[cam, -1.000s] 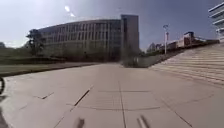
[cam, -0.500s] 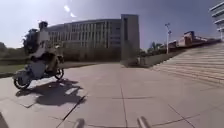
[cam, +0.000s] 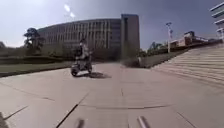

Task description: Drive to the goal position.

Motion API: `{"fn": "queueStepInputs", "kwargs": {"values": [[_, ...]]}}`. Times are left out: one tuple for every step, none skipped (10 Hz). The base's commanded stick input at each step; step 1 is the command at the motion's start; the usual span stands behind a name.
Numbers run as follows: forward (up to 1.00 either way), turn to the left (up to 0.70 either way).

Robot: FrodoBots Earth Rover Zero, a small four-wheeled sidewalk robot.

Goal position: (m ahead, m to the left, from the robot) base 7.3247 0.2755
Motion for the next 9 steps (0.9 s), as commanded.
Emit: {"fn": "queueStepInputs", "kwargs": {"values": [[0.7,0.0],[0.7,0.0],[0.7,0.0],[0.7,0.0],[0.7,0.0],[0.7,0.0],[0.7,0.0],[0.7,0.0],[0.7,0.0]]}}
